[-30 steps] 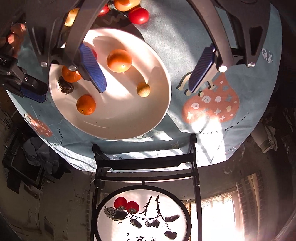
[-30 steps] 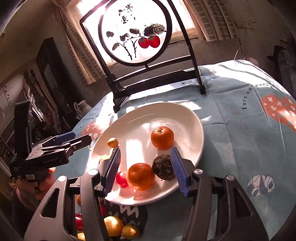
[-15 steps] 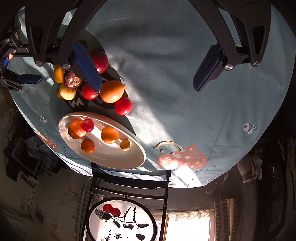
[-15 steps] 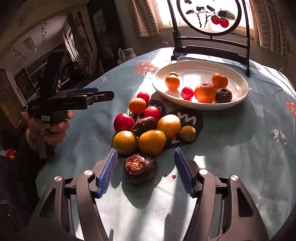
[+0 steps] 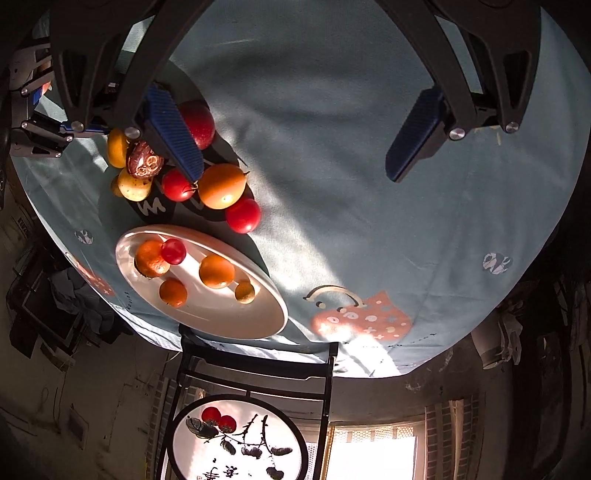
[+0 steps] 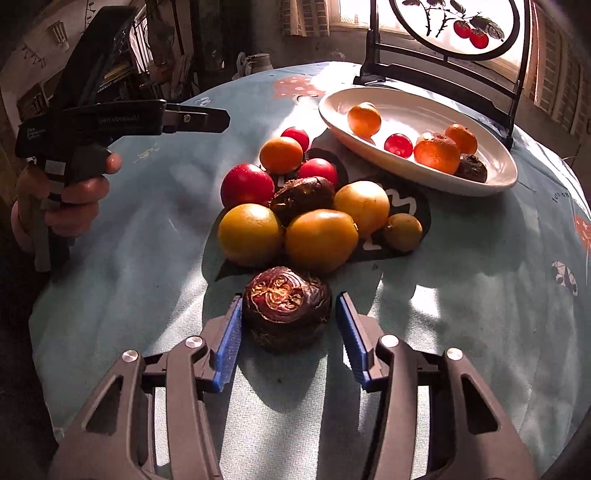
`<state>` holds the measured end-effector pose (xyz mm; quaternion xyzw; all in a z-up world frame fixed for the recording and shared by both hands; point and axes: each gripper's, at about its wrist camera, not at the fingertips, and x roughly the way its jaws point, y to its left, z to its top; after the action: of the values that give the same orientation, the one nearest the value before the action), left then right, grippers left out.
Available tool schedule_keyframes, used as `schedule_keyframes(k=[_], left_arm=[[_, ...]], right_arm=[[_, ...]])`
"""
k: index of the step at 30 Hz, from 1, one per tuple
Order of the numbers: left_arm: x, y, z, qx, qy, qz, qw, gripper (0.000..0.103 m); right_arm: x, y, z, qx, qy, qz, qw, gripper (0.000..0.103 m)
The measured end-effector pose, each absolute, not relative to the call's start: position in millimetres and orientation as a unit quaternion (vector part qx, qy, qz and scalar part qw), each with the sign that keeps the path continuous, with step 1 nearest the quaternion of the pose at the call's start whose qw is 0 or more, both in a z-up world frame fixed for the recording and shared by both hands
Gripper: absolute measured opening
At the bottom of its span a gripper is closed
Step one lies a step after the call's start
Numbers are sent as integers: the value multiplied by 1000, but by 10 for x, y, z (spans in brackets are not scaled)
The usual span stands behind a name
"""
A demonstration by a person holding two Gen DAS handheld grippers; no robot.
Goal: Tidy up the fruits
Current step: 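Grasp a second dark brown fruit with the right tool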
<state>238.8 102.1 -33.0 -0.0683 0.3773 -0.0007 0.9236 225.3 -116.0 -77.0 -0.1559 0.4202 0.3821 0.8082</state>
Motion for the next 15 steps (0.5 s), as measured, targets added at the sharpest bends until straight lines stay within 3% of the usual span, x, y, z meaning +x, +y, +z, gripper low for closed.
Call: schedule_keyframes(k=[6, 11, 15], left_arm=[[2392, 1033, -330, -70, 379, 2, 923, 101], [2369, 989, -305, -73, 375, -26, 924, 101], [2202, 696, -180, -63, 350, -167, 920, 99]], right_arm=[[2267, -1211, -730, -142, 420, 391, 806, 46], [2409, -1519, -505, -35, 408, 406, 817, 46], [2546, -1792, -417, 38, 403, 384, 830, 46]])
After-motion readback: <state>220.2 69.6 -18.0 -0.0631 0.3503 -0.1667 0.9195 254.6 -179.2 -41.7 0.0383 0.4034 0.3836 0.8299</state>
